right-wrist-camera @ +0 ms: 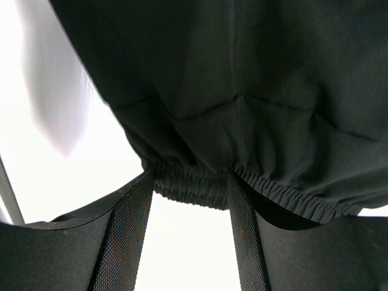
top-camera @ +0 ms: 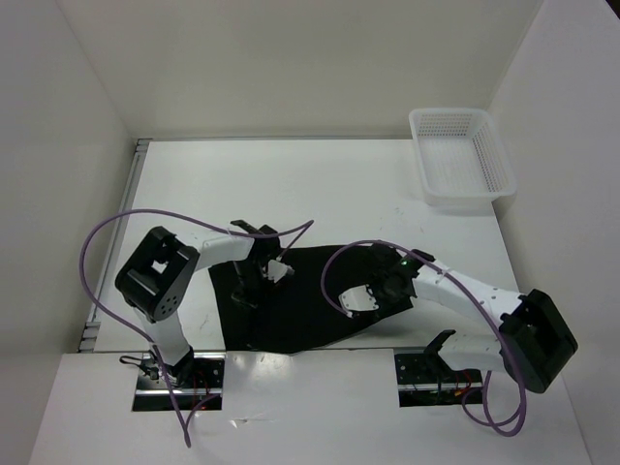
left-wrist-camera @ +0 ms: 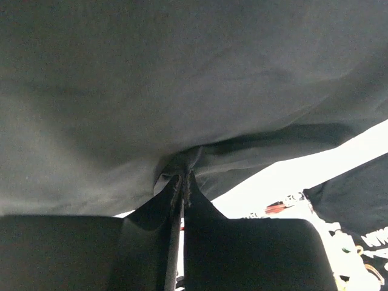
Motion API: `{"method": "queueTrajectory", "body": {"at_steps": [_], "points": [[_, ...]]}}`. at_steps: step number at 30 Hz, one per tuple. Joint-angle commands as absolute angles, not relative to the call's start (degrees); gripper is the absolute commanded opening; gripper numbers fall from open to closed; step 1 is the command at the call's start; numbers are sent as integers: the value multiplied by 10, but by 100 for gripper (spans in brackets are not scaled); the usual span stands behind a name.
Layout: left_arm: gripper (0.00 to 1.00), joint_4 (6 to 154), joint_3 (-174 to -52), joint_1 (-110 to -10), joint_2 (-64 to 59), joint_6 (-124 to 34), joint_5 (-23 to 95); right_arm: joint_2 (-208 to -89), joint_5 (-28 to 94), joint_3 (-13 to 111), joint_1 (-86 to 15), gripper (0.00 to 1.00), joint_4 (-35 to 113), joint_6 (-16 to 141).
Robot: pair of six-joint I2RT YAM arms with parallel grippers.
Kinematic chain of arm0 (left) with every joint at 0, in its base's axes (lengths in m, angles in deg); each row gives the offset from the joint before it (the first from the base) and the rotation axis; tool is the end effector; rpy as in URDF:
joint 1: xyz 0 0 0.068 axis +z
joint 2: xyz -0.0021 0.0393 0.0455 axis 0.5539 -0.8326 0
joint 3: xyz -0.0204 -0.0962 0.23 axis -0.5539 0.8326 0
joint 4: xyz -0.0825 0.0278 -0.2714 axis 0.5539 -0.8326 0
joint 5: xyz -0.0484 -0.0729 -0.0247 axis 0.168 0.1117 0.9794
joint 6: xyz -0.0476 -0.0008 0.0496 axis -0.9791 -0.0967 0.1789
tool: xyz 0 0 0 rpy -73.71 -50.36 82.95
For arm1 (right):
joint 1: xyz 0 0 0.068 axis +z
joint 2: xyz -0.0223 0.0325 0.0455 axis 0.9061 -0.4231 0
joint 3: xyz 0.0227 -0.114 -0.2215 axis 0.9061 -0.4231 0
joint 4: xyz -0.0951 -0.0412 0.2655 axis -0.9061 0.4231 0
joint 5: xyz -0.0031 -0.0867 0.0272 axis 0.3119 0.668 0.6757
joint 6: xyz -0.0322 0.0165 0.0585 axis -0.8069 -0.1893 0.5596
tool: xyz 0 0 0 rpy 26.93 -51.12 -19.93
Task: Fold and stack the shorts
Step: Fold the shorts
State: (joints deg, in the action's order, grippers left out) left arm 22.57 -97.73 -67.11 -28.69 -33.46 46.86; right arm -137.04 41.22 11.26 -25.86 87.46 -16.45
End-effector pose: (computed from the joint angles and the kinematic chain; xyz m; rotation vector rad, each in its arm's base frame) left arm 0.2244 -0.1703 0.0776 -0.7706 -2.7454 0.3921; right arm 0.1705 0.1378 0.1192 -2.4622 1.6935 -0.0834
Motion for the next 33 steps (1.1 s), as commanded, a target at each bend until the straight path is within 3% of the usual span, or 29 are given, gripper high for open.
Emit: {"method": "queueTrajectory", "body": {"at_steps": [1, 17, 24, 26, 28, 29, 33], "points": [[0, 199, -1002, -673, -243, -331, 474, -1343, 437, 144, -257, 58, 908, -182], [0, 173, -1037, -655, -159, -331, 468, -1338, 466, 103, -178, 59, 886, -146], [0, 187, -1044, -629, -145, -331, 468, -1349, 505, 34, -147, 54, 838, -139], [0, 187, -1044, -622, -139, -331, 463, -1344, 522, 15, -147, 42, 815, -145], [0, 187, -1044, -611, -133, -331, 457, -1344, 522, 8, -147, 24, 792, -122], [0, 187, -1044, -611, -133, -331, 457, -1344, 522, 8, -147, 10, 785, -117], [0, 187, -1057, -595, -121, -331, 431, -1314, 517, 43, -147, 1, 773, -94]]}}
